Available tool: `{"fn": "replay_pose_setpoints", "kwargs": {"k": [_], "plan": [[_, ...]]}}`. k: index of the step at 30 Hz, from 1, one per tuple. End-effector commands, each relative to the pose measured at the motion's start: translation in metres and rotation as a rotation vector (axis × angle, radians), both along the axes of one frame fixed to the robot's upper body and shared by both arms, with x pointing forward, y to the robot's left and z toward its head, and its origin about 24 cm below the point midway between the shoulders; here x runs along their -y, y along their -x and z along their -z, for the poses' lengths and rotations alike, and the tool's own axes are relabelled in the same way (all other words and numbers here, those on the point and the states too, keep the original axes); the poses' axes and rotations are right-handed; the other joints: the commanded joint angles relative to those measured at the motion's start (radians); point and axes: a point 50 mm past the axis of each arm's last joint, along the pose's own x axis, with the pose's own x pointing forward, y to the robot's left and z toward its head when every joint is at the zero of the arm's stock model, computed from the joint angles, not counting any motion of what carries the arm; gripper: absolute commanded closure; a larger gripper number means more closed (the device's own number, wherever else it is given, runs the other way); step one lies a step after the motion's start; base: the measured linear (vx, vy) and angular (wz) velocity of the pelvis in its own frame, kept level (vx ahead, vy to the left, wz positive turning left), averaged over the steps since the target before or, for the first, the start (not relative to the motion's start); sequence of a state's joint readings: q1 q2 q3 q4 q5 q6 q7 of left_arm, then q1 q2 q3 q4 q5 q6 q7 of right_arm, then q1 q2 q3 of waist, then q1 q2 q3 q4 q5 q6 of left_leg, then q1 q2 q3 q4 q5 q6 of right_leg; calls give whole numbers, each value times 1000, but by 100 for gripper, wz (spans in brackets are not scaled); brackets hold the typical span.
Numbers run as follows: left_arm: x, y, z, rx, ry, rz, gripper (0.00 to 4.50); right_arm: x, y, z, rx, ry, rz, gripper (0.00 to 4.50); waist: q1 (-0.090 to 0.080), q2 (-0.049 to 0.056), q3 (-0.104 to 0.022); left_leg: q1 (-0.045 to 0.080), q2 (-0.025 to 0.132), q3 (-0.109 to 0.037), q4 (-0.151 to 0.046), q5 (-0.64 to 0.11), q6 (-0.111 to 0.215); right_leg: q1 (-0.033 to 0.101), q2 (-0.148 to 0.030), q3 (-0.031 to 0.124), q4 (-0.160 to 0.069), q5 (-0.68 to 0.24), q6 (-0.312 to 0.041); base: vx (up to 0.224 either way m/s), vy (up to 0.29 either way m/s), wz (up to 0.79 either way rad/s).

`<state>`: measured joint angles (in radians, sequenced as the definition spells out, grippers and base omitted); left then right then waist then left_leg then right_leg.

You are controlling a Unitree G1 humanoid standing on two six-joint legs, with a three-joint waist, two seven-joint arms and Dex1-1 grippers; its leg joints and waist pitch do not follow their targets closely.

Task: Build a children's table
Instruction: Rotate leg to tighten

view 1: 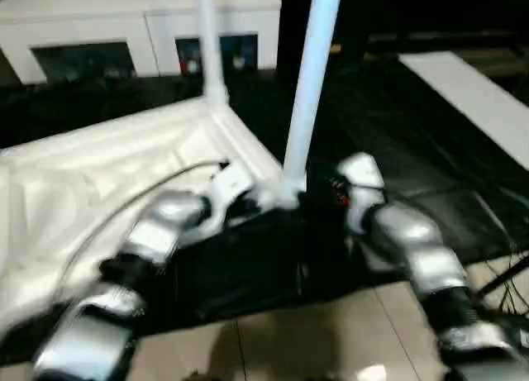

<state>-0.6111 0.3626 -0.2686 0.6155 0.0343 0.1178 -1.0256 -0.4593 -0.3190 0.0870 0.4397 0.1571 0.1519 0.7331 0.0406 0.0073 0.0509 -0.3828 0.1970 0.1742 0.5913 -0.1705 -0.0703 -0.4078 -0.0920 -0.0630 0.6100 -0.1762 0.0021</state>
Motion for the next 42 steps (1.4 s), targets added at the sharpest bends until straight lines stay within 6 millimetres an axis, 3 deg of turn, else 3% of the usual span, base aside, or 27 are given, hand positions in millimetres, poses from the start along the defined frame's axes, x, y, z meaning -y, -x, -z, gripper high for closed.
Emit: {"fn": "replay_pose_setpoints", "kwargs": {"k": [1,4,9,13,19,32,37,39,41,42], "plan": [[12,13,1,-77,7,162,450,-7,8,-5,-29,-21,-142,65,2,-3,-64,16,29,-2,-73,-265,48,50,-44,40,-73,-211,-234,0,0,0],[15,15,-4,-90,24,196,450,-8,12,-5,-58,-18,-221,65,6,-4,-65,19,31,1,-71,-253,56,47,-43,40,-70,-171,-256,0,0,0],[17,12,-5,-77,20,198,450,-9,14,0,-94,30,-290,65,24,-7,-66,21,32,4,-70,-236,48,46,-45,41,-68,-167,-254,0,0,0],[16,12,-6,-75,15,200,450,-7,15,2,-111,57,-316,65,26,-11,-66,18,31,3,-71,-230,41,49,-47,41,-68,-187,-236,0,0,0],[12,12,-8,-80,13,196,450,-2,7,-1,-112,54,-278,65,25,-10,-68,17,30,4,-68,-206,46,50,-46,40,-65,-162,-243,0,0,0],[12,12,-7,-88,10,198,450,-5,5,4,-137,9,-283,169,21,-12,-69,16,30,4,-67,-208,51,51,-45,38,-65,-162,-250,0,0,0],[12,14,-5,-99,14,199,450,-8,7,7,-150,-10,-297,180,21,-11,-69,16,30,4,-66,-198,52,52,-45,38,-63,-153,-253,0,0,0],[13,14,-4,-90,6,194,450,-9,5,9,-148,-13,-254,180,21,-10,-69,17,30,4,-66,-203,52,51,-45,38,-64,-158,-253,0,0,0],[17,9,-2,-60,0,131,450,-10,-6,13,-126,-5,-87,180,16,-10,-67,16,30,4,-68,-211,41,47,-46,39,-65,-175,-251,0,0,0],[20,4,1,-44,-8,72,450,-12,-15,14,-116,-18,65,180,10,-3,-66,16,28,2,-71,-231,24,47,-46,38,-68,-212,-243,0,0,0]]}}
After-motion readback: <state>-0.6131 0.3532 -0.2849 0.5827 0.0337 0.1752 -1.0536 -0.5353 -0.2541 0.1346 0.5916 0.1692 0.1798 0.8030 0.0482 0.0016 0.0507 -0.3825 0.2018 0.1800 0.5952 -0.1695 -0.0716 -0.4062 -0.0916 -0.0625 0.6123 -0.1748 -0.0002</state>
